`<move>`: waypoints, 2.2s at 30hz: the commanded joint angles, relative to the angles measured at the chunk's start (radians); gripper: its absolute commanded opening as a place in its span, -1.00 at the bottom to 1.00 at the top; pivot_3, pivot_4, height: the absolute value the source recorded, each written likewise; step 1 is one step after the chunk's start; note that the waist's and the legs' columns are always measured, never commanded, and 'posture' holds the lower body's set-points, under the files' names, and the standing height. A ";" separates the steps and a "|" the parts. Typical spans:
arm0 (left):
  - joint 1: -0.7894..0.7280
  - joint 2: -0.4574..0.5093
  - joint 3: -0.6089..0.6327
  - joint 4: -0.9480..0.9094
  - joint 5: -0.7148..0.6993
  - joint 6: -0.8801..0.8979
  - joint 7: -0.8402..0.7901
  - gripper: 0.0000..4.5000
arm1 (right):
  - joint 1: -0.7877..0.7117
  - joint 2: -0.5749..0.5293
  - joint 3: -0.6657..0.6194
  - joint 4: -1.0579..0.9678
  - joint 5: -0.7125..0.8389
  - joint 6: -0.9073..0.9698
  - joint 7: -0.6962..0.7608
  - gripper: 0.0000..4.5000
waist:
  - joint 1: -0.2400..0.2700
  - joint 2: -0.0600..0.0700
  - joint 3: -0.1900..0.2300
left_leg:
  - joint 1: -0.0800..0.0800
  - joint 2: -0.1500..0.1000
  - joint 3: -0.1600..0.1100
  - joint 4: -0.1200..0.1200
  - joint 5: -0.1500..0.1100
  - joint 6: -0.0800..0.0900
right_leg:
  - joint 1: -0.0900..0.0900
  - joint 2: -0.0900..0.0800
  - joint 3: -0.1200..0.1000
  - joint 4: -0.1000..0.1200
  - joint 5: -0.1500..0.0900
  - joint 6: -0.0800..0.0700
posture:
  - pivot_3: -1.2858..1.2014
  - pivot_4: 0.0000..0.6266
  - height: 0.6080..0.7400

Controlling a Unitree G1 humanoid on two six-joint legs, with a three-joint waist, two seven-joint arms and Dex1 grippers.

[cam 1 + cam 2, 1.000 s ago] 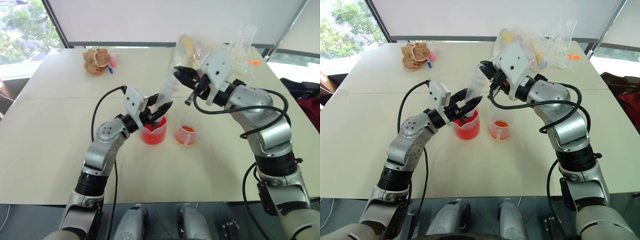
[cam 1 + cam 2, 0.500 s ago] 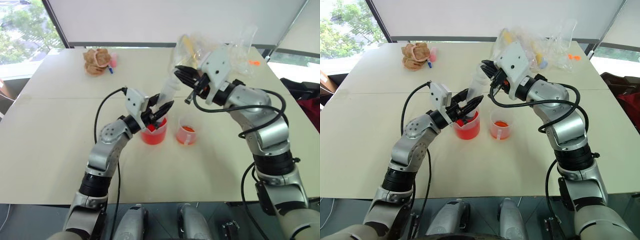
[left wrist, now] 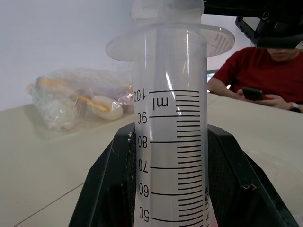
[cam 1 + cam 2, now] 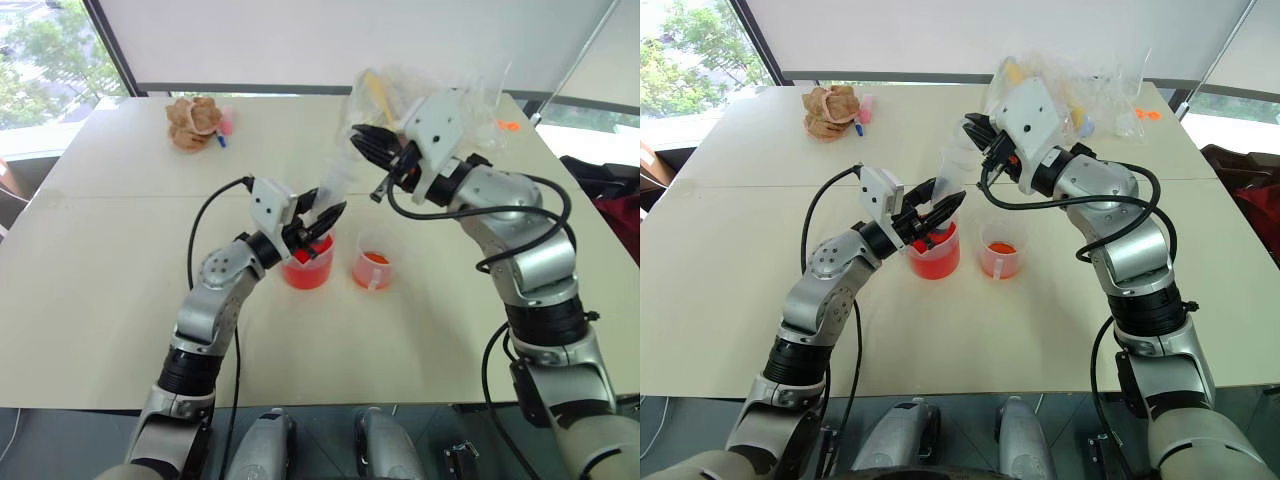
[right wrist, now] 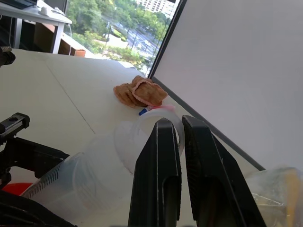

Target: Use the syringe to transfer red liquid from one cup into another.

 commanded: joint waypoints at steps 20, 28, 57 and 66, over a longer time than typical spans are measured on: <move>-0.060 -0.017 0.117 0.056 -0.076 0.009 0.032 -0.38 | 0.148 -0.104 -0.248 -0.199 0.239 0.152 0.124 0.41 | 0.002 0.000 0.000 | 0.001 0.000 0.000 0.000 -0.001 0.002 | 0.001 0.000 0.000 0.000 0.000 0.000 | 0.03 -0.52 1.00; -0.181 -0.047 0.146 0.014 -0.145 0.056 0.059 -0.38 | 0.197 -0.121 -0.390 -0.206 0.327 0.199 0.074 0.41 | 0.006 0.000 0.000 | 0.001 0.000 -0.001 0.000 -0.001 0.003 | 0.001 0.000 0.000 0.000 0.000 0.000 | 0.03 -0.52 1.00; -0.252 -0.283 -0.116 0.183 -0.023 -0.128 -0.028 -0.38 | 0.039 -0.297 -0.415 -0.198 0.245 0.161 0.002 0.41 | 0.007 0.000 0.000 | 0.001 -0.001 0.000 0.000 -0.001 0.003 | 0.002 0.001 0.000 -0.002 0.000 0.000 | 0.03 -0.52 1.00; -0.233 -0.302 -0.123 0.213 0.012 -0.166 -0.018 -0.38 | 0.043 -0.312 -0.364 -0.207 0.216 0.156 0.017 0.41 | 0.010 0.000 0.000 | 0.001 0.000 0.000 0.000 -0.002 0.003 | 0.002 0.001 0.000 -0.001 0.000 0.000 | 0.03 -0.52 1.00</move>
